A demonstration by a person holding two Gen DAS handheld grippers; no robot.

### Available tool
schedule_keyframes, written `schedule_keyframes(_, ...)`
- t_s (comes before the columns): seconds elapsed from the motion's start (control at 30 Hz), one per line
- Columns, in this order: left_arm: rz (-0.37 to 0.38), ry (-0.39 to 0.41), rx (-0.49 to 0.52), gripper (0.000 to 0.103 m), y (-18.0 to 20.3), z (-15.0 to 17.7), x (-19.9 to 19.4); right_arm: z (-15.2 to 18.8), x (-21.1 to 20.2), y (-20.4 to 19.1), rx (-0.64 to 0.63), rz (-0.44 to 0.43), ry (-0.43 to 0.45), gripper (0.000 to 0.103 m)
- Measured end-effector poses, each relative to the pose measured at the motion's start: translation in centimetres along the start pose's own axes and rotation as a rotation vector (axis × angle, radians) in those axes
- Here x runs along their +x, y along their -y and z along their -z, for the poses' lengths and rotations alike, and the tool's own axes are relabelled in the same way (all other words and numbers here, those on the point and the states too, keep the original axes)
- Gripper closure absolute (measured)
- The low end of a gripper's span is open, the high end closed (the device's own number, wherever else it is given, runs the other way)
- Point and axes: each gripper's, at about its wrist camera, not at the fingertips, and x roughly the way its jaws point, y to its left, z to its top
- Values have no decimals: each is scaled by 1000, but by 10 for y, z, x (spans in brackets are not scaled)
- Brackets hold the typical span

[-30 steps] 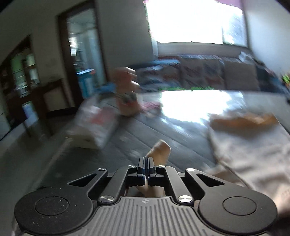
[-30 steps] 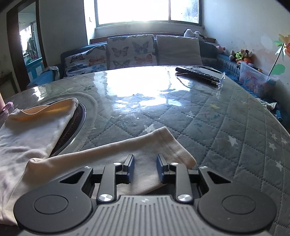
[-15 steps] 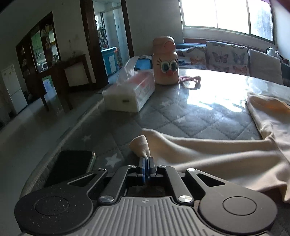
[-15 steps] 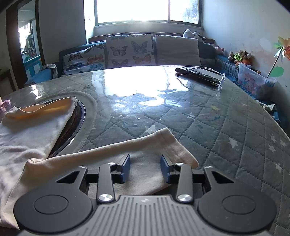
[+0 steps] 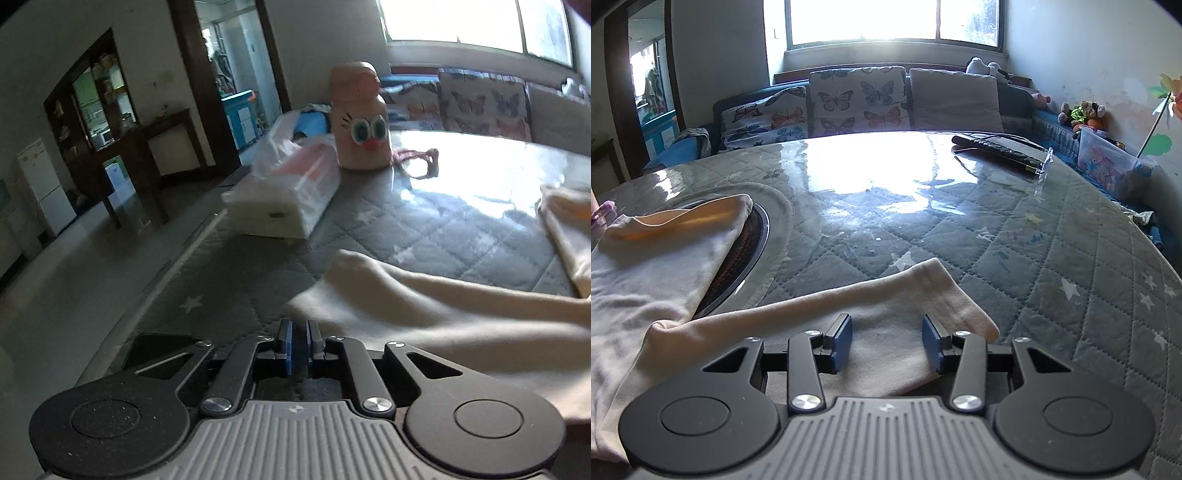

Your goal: Fold clothes

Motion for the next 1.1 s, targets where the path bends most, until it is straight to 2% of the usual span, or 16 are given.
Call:
schedule_keyframes(0.07,22,28,1,93,1,-2,-11,0,-1,-1,-3,-6,0,60)
schedule_keyframes(0.17,100,51,23,93,13,-8,-19,0,-1,-4,-6,-16,0,60)
schedule_keyframes(0.3,166,32,60,93,36,-16,-11,1,0,-8,-9,-29,-1,51)
schedule_keyframes(0.47,159,-12,87,92,52,-18,15,-1,4,-6,-12,-19,3,51)
schedule_keyframes(0.77,108,-11,90,91,50,-21,24,-11,17,-2,-13,3,20,50)
schedule_keyframes(0.93,176,35,131,90,60,-18,-8,-12,3,-10,-39,-15,18,52)
schedule_keyframes(1.1,301,92,180,88,86,-9,-54,-10,-23,-35,-94,-116,41,52)
